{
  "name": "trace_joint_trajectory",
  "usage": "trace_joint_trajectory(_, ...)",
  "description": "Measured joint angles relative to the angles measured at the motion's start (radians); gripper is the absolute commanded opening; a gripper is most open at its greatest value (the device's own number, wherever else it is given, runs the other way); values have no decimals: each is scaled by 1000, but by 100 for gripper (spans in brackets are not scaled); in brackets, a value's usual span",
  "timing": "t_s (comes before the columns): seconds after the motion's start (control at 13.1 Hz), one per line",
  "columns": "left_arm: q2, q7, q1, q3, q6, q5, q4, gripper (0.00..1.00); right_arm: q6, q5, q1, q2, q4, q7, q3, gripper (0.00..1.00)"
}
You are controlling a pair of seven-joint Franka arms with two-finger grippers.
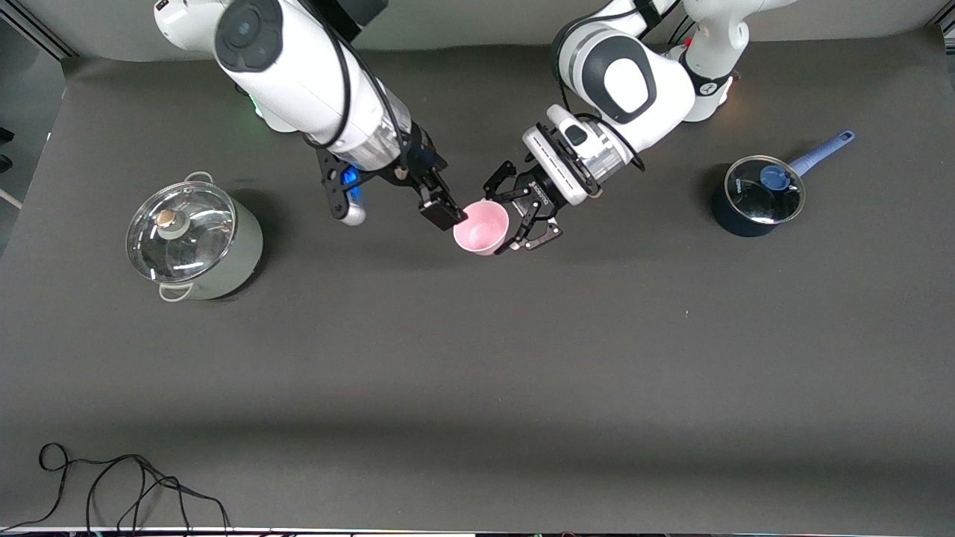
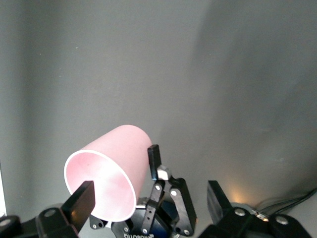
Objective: Transfer pink cup from left to right arm
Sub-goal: 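Grasp the cup with the right gripper while the left gripper opens, then carry the cup toward the steel pot while the left gripper withdraws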
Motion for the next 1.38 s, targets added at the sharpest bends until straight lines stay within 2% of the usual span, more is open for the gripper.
trace_joint_trajectory(0.23, 0, -1, -2, 0, 3, 0, 3, 28, 46, -1, 6, 35, 7, 0, 0, 99)
trace_joint_trajectory(0.31, 0, -2, -3, 0, 4, 0, 3, 28, 57, -1, 6, 45, 10, 0, 0, 90)
trace_joint_trajectory(0.38, 0, -2, -4, 0, 4, 0, 3, 29, 70, -1, 6, 54, 10, 0, 0, 69)
trace_joint_trajectory(0.54, 0, -2, -4, 0, 5, 0, 4, 29, 84, -3, 9, 62, 12, 0, 0, 14)
trace_joint_trajectory(0.61, 0, -2, -4, 0, 5, 0, 3, 29, 84, -3, 11, 63, 14, 0, 0, 0)
trace_joint_trajectory(1.0, 1, -5, -3, 11, 12, 1, 9, 34, 78, -26, 22, 63, 19, -1, 1, 0)
trace_joint_trajectory(1.07, 1, -2, -3, 11, 12, 1, 9, 40, 76, -28, 23, 63, 20, -3, 1, 0)
trace_joint_trajectory(1.23, 1, -2, -3, 11, 12, 1, 10, 46, 74, -30, 23, 63, 22, -6, 1, 0)
trace_joint_trajectory(1.3, 1, -1, -3, 11, 12, 2, 12, 58, 71, -31, 23, 63, 25, -16, 0, 0)
trace_joint_trajectory(1.38, 1, 0, -4, 11, 12, 2, 15, 95, 66, -31, 23, 63, 31, -31, -1, 0)
